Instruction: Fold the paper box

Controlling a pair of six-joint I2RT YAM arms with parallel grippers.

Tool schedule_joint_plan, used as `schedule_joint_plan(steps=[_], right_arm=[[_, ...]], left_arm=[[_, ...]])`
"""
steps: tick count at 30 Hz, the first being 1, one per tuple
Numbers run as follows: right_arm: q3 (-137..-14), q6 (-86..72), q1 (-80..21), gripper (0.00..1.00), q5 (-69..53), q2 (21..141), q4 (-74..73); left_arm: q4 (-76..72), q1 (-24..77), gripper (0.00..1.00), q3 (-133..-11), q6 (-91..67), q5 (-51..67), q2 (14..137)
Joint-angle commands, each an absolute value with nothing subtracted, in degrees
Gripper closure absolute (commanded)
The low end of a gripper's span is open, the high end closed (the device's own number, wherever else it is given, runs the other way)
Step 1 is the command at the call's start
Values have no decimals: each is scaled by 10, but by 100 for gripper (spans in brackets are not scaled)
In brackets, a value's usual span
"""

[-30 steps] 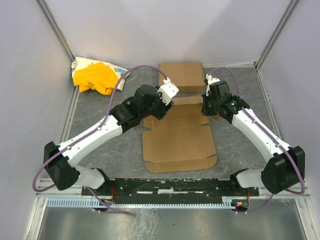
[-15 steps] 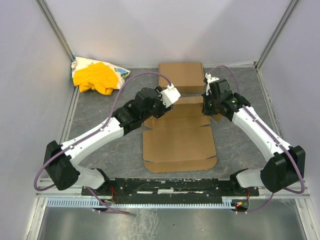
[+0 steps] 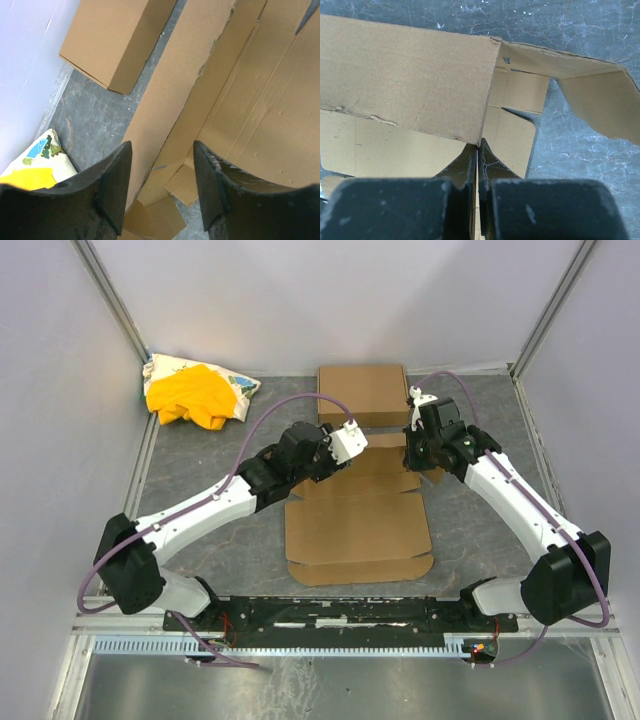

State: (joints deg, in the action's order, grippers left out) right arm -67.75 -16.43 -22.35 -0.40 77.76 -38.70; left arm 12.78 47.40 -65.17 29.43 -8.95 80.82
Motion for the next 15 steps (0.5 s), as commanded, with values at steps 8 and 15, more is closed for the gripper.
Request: schedule_joint_plan(steps=[8,15], right_arm=[[-707,-152,-223,82,-21,760,-400],[-670,-176,-222,50,25,697,-400]], left_arm=[[43,477,97,-634,324,-168,854],[24,477,97,-617,336,-188,814]])
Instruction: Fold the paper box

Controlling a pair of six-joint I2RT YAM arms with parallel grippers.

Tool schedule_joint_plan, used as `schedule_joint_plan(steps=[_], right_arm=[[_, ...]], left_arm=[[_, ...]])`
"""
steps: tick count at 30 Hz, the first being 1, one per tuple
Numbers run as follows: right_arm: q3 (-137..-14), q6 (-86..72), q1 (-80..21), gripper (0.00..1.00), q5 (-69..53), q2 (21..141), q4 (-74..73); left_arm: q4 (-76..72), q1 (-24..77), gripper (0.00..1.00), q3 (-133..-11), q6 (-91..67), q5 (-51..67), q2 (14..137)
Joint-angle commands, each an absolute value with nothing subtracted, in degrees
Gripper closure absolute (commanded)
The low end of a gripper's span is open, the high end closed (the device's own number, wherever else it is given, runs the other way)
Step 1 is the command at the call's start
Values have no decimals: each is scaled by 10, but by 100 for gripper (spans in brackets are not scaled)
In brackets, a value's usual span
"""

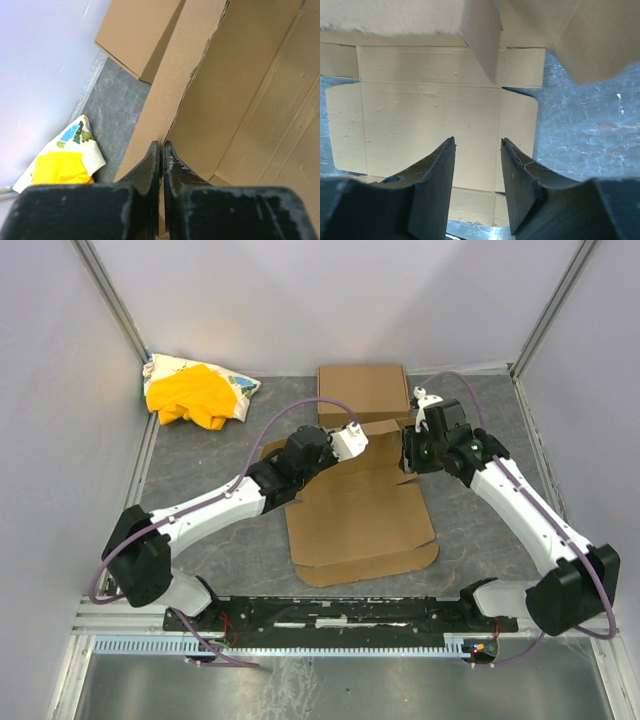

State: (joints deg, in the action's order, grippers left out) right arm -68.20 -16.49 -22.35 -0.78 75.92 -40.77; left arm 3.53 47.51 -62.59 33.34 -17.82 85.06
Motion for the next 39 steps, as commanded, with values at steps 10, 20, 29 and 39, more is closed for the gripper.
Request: schedule_joint_plan(steps=[10,20,29,39], right_arm=[[-490,-216,-222,48,36,559,-319],[-433,-265,-222,54,-9,574,-239],[-434,-276,-223,52,45,605,-239],[-408,-297,-224,50,62,666,-154]], left_arm=[[32,479,95,-601,326,-131,728],[27,482,92,-579,297,-120,670],[25,482,92,-573,281,-122,659],[18,484,93,-560,267,-120,666]])
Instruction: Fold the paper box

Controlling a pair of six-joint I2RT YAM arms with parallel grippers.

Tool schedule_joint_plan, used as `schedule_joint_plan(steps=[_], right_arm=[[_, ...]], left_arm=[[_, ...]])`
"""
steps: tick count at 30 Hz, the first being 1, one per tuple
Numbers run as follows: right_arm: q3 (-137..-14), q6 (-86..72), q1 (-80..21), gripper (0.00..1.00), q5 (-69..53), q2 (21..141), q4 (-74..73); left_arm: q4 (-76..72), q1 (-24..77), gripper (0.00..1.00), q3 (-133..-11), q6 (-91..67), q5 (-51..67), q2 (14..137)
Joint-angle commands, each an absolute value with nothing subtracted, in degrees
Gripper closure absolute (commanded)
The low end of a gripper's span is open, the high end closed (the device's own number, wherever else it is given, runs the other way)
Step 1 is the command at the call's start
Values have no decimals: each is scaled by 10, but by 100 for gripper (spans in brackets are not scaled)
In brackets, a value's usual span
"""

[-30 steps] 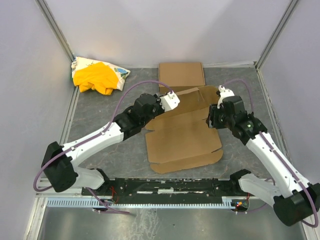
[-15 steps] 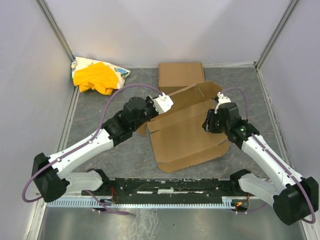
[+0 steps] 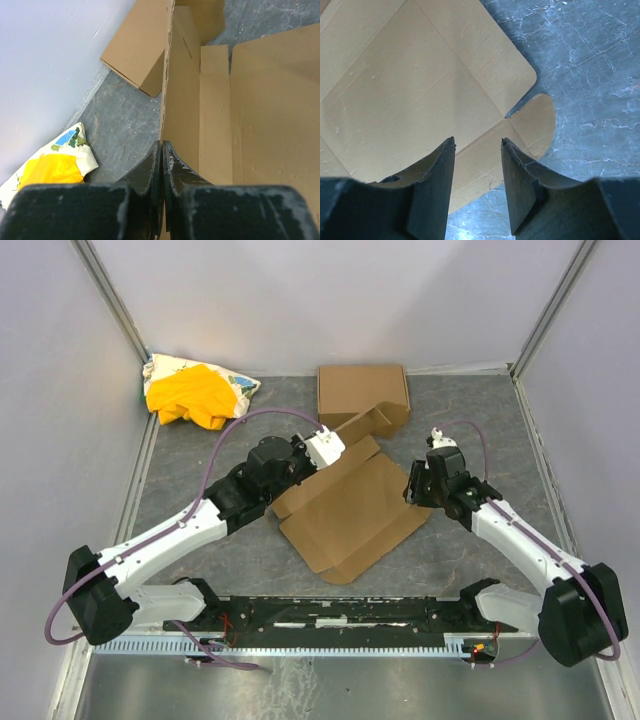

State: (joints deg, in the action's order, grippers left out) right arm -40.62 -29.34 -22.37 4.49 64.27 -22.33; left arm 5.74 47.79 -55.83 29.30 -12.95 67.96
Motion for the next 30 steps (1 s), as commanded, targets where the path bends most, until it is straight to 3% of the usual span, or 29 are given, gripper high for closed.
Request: schedule_joint_plan(steps=[1,9,22,27,30], right_arm=[[-413,-288,-223,49,62,680,-146],[-507,-259,-218,47,-1,830,-89],[-520,-303,-155,46,-136,1010,191],[-515,-343,-142,34,-175,1067,325],[-522,-349,-136,33,-189,1090,354]], left_arm=[[17,484,93,-559,266,-117,668],[28,490,97,-557,275,-70,681],[76,478,97,-588,267,-24,628],[89,452,97,-608,243,17,625],[89,446,97,-608,238,23,627]])
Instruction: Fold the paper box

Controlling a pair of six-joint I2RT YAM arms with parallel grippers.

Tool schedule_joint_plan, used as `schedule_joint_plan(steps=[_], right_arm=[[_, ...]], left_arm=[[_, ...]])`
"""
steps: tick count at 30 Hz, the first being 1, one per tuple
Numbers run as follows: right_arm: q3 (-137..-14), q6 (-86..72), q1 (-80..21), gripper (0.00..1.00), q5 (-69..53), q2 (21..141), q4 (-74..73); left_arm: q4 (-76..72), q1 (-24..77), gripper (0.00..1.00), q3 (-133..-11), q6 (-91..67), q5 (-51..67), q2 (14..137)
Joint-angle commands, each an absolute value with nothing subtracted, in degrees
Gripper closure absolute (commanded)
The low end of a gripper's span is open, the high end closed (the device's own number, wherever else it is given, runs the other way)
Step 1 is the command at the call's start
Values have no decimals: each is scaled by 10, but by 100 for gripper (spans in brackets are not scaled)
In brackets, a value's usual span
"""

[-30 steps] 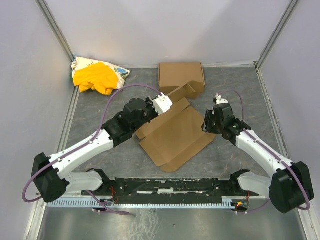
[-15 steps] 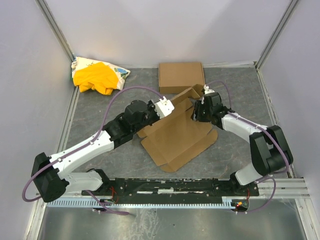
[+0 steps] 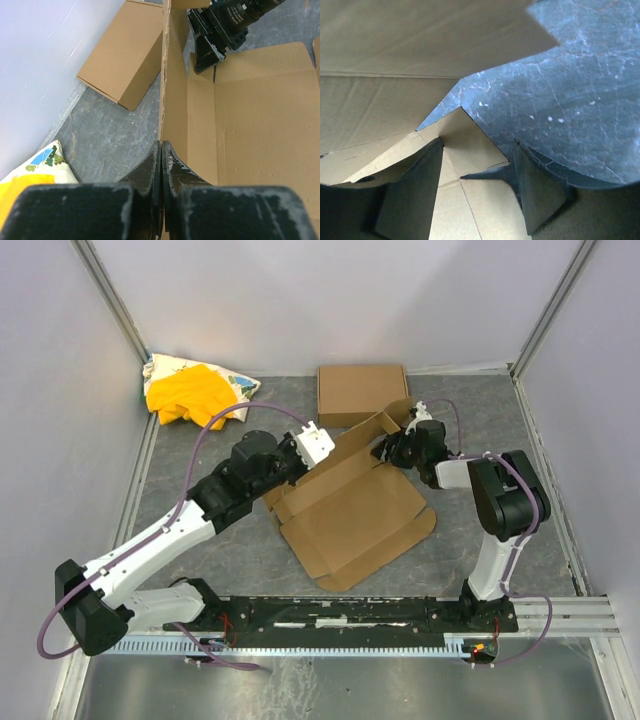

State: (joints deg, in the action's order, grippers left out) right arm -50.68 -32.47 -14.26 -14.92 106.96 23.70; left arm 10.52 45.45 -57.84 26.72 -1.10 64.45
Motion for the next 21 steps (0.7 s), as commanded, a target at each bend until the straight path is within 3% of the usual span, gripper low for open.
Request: schedule_joint_plan(steps=[1,11,21], right_arm=[[-523,-349,-134,33,-199,1095,361],[-490,-324,-134,45,-279,1052,356],[-490,-288,-176,46,-284,1018,287]], left_arm=[[88,446,97,-607,239,23,628],[85,443,97,-609,226,25,666],[83,443,97,-608,218,32,698]])
